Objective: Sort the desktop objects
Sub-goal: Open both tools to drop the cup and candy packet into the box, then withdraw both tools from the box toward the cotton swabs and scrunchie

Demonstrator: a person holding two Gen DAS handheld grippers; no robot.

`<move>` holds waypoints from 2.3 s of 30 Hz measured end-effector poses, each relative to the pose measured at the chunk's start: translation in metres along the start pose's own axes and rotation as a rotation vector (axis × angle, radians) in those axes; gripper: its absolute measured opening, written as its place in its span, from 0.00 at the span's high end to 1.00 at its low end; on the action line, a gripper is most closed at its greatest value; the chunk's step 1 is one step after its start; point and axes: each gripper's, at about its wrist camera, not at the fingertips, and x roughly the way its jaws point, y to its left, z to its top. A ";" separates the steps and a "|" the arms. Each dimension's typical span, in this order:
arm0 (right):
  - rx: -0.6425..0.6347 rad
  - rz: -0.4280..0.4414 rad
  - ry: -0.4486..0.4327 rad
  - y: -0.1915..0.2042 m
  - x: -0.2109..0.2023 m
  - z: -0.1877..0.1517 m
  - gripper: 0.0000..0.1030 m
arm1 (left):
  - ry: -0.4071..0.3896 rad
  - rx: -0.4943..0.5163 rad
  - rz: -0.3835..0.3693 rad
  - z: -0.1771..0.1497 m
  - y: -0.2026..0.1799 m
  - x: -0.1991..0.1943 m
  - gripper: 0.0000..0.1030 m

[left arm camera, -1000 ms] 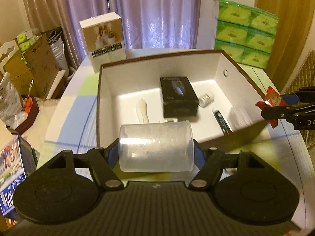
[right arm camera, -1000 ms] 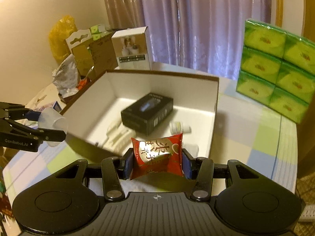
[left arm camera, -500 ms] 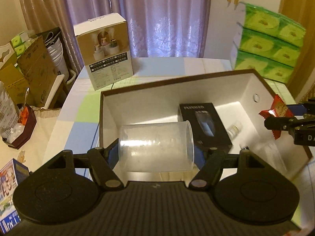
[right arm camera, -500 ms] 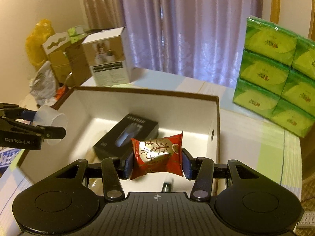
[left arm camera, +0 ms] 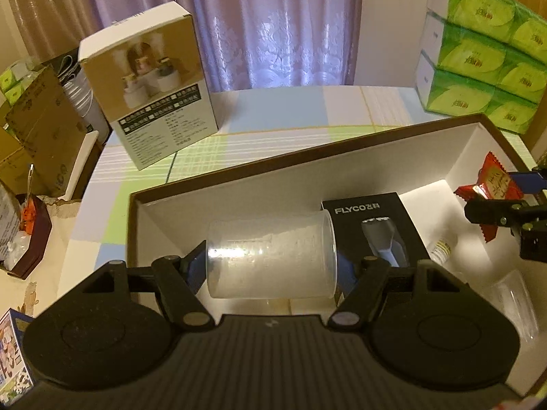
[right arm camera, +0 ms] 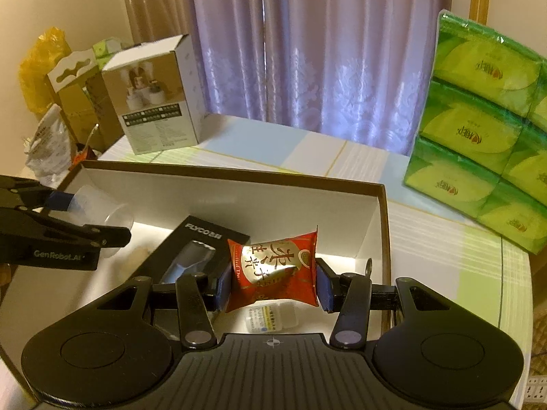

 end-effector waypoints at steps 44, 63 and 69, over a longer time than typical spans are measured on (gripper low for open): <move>-0.068 0.024 -0.113 0.002 -0.026 -0.012 0.06 | -0.037 -0.043 0.002 -0.009 -0.003 -0.025 0.13; 0.021 0.015 -0.083 0.020 -0.089 -0.045 0.02 | -0.092 -0.081 0.038 -0.045 -0.014 -0.114 0.03; 0.028 0.016 -0.093 0.028 -0.111 -0.056 0.02 | -0.104 -0.087 0.053 -0.059 -0.020 -0.141 0.01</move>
